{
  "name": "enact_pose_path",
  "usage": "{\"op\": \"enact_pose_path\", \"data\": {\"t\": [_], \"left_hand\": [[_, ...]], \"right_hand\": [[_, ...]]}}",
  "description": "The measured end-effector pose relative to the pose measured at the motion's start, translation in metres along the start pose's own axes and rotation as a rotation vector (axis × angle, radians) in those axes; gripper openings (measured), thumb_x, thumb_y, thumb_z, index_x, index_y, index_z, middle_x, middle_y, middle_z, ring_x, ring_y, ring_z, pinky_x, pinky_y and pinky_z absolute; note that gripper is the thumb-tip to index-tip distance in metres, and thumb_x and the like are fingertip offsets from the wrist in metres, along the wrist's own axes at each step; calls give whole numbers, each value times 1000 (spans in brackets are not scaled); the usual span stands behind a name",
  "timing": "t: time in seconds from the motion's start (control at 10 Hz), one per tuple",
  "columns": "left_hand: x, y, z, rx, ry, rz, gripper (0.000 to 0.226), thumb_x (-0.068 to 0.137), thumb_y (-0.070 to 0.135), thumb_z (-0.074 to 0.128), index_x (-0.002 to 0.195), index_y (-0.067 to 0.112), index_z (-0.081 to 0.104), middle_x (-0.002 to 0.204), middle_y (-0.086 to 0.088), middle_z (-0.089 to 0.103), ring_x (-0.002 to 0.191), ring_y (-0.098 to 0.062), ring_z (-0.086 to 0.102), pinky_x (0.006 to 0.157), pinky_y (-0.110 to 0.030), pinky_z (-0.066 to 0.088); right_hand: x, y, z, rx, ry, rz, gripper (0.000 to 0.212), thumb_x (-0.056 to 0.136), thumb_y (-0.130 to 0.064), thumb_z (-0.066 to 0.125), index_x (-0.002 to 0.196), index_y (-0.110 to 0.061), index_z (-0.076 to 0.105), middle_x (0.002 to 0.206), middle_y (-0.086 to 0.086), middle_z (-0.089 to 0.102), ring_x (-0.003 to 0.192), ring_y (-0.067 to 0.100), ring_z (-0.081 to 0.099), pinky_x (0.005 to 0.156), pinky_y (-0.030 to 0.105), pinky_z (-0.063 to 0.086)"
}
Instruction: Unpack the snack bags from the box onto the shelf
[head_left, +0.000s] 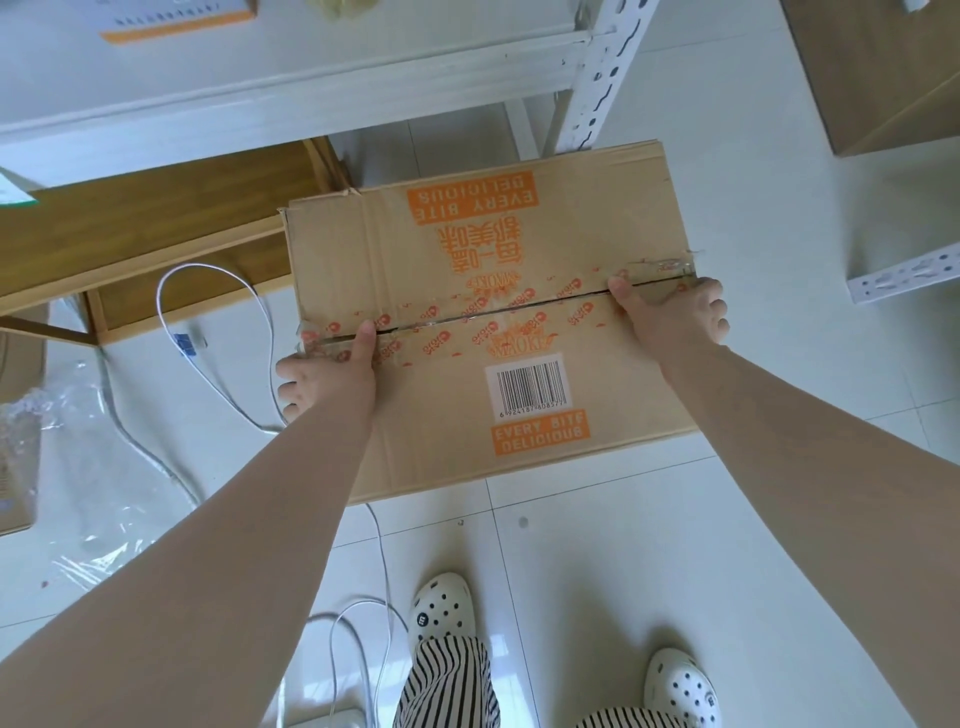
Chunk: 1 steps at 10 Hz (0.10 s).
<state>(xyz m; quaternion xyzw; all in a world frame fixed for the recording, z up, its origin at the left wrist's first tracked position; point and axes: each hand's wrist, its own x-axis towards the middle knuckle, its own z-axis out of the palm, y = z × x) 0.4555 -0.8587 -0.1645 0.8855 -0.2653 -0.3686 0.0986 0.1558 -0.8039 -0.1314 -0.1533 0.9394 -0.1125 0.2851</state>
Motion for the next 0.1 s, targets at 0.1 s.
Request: {"op": "enact_pose_path", "data": {"t": [0.1], "left_hand": [[-11, 0, -11, 10, 9, 50, 93, 72, 71, 62, 139, 16, 27, 139, -13, 34, 131, -34, 34, 108, -49, 34]], "right_hand": [[-8, 4, -12, 128, 29, -68, 107, 75, -71, 64, 151, -14, 16, 153, 8, 28, 142, 29, 25, 114, 50, 28]]}}
